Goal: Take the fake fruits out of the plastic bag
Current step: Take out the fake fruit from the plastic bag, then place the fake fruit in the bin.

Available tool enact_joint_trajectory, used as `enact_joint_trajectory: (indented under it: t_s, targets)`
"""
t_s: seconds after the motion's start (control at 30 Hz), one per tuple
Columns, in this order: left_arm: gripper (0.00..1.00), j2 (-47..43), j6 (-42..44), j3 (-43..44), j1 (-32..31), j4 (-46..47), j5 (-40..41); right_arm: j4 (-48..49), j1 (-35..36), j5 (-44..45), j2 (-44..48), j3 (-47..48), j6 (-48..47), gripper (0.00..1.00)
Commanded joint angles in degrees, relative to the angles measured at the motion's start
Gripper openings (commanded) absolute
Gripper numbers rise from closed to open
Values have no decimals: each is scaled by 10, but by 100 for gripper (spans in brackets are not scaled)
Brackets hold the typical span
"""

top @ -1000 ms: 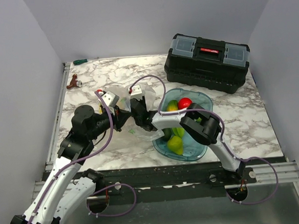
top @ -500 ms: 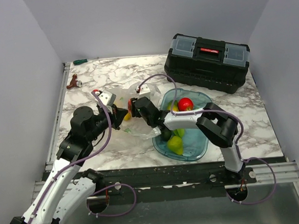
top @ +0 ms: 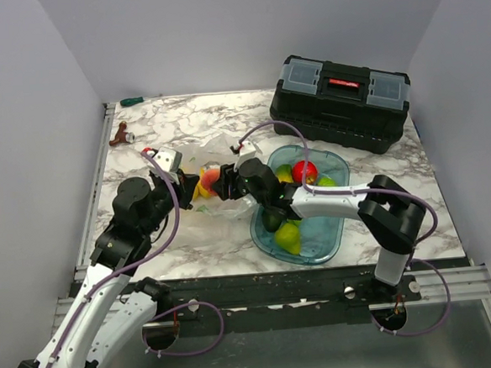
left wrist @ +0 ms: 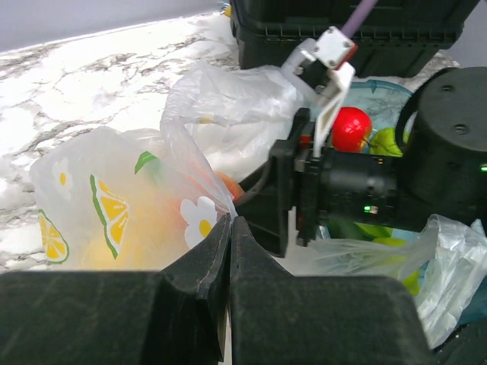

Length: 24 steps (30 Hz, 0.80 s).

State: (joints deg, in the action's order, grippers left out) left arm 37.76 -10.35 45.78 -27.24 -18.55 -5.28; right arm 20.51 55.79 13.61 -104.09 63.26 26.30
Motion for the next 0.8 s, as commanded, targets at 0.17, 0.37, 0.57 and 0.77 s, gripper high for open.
enact_joint_trajectory:
  t_s: [0.17, 0.37, 0.57, 0.77]
  targets:
    - [0, -9, 1, -4, -1, -8, 78, -38, -1, -47, 115, -57, 16, 11]
    - [0, -15, 0, -6, -2, -7, 78, -97, -1, 28, 194, -63, 10, 8]
    - [0, -13, -1, -2, -2, -11, 76, -160, -1, 100, 257, -59, 2, 8]
    - [0, -16, -1, -3, -1, -10, 74, -247, -4, 215, 305, -73, 0, 7]
